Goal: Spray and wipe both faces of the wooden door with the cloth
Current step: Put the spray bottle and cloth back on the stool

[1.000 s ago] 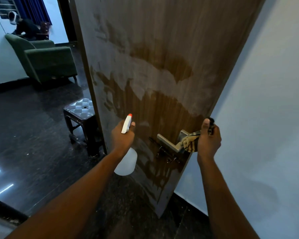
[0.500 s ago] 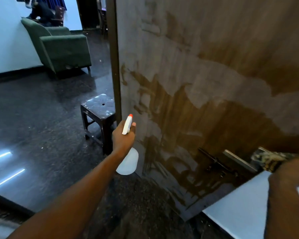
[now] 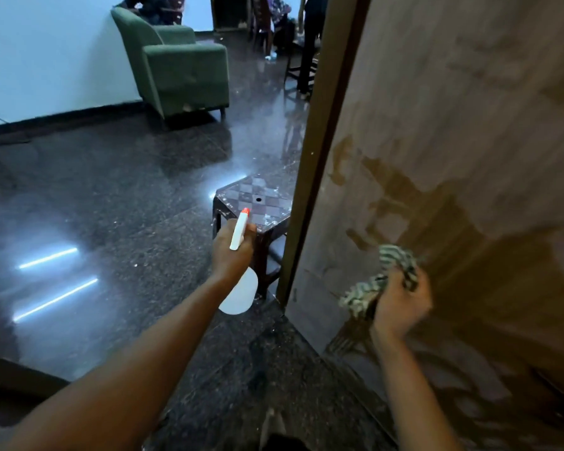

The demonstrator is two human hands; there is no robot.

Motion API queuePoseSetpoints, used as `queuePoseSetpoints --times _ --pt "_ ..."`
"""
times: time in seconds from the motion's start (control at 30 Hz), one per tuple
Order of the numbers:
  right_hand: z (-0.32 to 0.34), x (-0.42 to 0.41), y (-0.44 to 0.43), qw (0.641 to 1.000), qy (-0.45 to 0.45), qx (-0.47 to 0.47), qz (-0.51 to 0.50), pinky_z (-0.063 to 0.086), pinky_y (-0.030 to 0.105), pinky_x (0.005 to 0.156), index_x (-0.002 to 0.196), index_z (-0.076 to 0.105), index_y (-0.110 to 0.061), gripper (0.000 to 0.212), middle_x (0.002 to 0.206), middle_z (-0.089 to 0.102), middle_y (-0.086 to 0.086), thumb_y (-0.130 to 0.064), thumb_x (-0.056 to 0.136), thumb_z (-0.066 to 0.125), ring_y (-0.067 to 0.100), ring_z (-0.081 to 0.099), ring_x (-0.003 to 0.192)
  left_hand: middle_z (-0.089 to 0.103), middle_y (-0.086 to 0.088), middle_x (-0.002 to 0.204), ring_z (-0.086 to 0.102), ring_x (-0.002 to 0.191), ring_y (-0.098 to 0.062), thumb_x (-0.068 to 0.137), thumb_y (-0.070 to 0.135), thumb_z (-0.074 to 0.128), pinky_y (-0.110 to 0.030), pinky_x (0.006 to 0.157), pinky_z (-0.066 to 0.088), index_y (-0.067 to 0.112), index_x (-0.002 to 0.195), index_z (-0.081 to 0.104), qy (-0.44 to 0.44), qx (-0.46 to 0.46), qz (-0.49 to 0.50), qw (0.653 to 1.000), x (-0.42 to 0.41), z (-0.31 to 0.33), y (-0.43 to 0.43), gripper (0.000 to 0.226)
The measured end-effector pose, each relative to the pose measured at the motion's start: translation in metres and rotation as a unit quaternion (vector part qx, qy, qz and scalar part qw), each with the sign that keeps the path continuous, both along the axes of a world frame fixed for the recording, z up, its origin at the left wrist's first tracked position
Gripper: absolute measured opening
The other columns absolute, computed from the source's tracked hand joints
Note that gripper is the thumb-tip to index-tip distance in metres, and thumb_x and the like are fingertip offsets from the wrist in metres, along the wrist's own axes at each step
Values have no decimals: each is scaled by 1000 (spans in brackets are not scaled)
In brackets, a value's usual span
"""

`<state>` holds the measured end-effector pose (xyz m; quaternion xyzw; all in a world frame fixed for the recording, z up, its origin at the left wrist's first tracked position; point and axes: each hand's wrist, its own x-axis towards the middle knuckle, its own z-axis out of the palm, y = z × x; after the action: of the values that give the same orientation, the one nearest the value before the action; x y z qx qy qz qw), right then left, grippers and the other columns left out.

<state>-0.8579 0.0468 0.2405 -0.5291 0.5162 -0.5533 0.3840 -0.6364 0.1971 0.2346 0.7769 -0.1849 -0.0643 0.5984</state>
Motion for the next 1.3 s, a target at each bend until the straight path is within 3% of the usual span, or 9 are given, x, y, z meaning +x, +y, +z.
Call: queuePoseSetpoints --times 0.07,0.2,0.33,0.5,0.77,0.87,1.0,1.13,1.3 --pt "-3 72 8 993 36 27 106 42 17 77 118 66 0 30 106 66 6 -14 92 67 20 60 96 62 -5 89 61 75 -16 91 41 53 -39 65 53 27 84 58 6 -3 19 1000 33 -1 3 16" --pt "-33 197 0 963 95 62 245 49 32 88 122 65 -7 33 114 68 8 -25 94 65 28 63 107 67 -1 85 65 76 -21 87 50 52 -41 68 55 34 94 60 39 1 31 999 89 -23 1 19" --pt "-61 310 -15 935 161 128 289 45 35 96 133 57 -9 42 129 62 14 -30 97 61 32 56 122 67 8 80 65 72 -18 88 42 57 -33 67 52 38 92 61 76 -26 43 996 154 -40 -11 7" --pt "-105 423 -42 904 196 189 331 50 38 93 127 59 -16 28 123 59 8 -21 99 56 29 58 109 64 13 75 60 61 -9 91 22 59 -21 56 49 27 100 62 104 -44 54 992 255 -64 -37 11" --pt "-134 544 -103 889 228 258 300 46 35 91 136 52 -14 32 126 58 8 -17 104 50 27 56 109 64 2 85 58 76 -11 82 40 68 -31 69 48 27 97 59 59 0 27 998 401 -96 -113 21" --pt "-153 580 -128 886 271 242 289 40 28 80 128 58 -13 27 113 58 7 -16 102 54 30 58 111 63 9 87 58 77 -4 82 39 68 -24 72 46 25 104 59 68 -1 16 998 448 -117 -145 27" --pt "-198 608 -162 877 364 204 239 40 32 74 119 67 -19 27 113 63 13 -10 95 57 35 59 105 67 2 98 64 93 -21 80 51 66 -44 84 51 31 107 58 83 2 -51 995 502 -162 -194 35" --pt "-226 638 -185 878 431 117 170 48 35 79 125 66 -29 37 115 61 2 -10 93 61 26 56 105 65 7 100 63 94 -22 77 55 66 -52 92 49 42 106 59 111 -8 -124 986 560 -201 -240 33" --pt "-279 683 -196 815 542 15 205 53 38 84 126 66 -27 51 125 64 -1 -6 79 69 25 58 111 67 11 97 64 87 5 82 31 63 -25 85 49 13 115 60 110 -4 -193 975 615 -240 -282 38"
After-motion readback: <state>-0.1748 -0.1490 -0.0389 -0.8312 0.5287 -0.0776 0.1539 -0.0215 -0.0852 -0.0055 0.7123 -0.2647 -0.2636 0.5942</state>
